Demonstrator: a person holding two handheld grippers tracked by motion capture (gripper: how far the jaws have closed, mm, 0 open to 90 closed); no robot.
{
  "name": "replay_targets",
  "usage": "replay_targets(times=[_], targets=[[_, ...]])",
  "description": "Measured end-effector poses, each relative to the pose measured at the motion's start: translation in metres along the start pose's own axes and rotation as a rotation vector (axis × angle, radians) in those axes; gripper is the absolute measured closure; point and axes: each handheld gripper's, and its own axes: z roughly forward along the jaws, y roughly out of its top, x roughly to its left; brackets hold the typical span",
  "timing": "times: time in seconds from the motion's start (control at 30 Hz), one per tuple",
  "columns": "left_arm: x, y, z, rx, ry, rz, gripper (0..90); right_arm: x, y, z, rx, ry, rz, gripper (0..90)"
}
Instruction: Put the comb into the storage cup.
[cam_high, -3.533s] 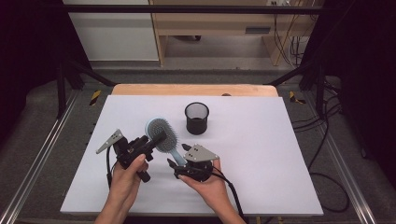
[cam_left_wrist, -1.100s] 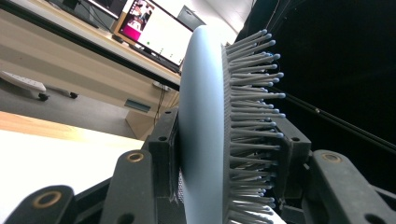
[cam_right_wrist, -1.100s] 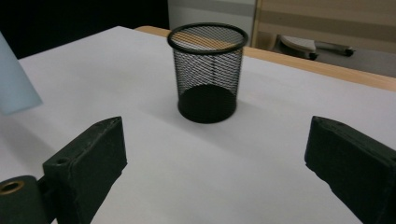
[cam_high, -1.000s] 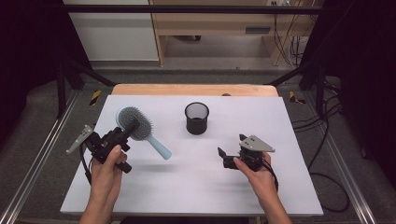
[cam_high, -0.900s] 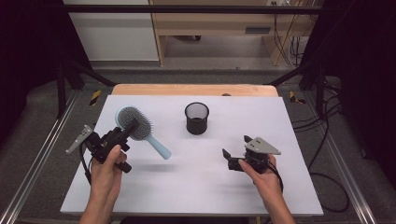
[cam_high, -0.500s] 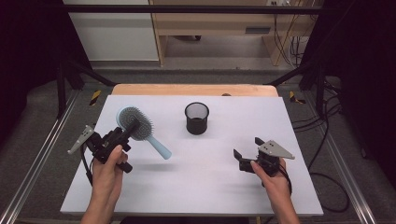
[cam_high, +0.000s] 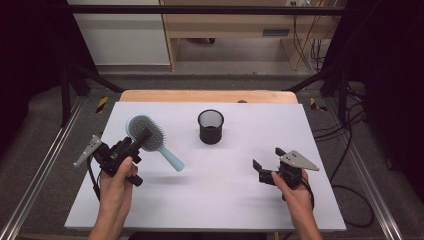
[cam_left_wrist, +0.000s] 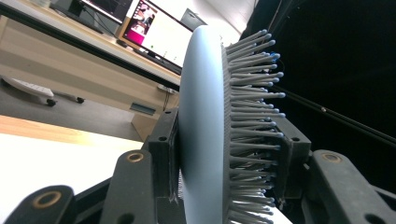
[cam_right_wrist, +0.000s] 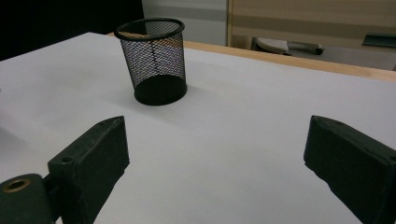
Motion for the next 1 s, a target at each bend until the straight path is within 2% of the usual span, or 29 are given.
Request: replay_targets(times=[0.2,0.3,0.6,0.73,0.83,1.0], targets=[[-0.009,0.005,0.015,0.004,-0.012,0.013,52.6,0.002,-0.001,0.002,0.006,0.011,0.002,6.9],[-0.015,0.007,0.026,0.018,-0.017,0.034,52.6,0.003,-0.001,0.002,0.010,0.014,0.003,6.9],[-0.030,0.014,0.059,0.050,-0.046,0.042,52.6,0.002,-0.001,0.001,0.008,0.013,0.005,7.0],[-0.038,0.017,0.070,0.060,-0.058,0.064,52.6,0.002,-0.001,0.001,0.011,0.014,0.007,7.1],[-0.042,0.018,0.078,0.066,-0.066,0.060,52.6,0.002,-0.001,0.002,0.010,0.016,0.007,7.1],[-0.047,0.022,0.090,0.077,-0.071,0.083,52.6,0.004,-0.001,0.002,0.010,0.022,0.006,7.2]])
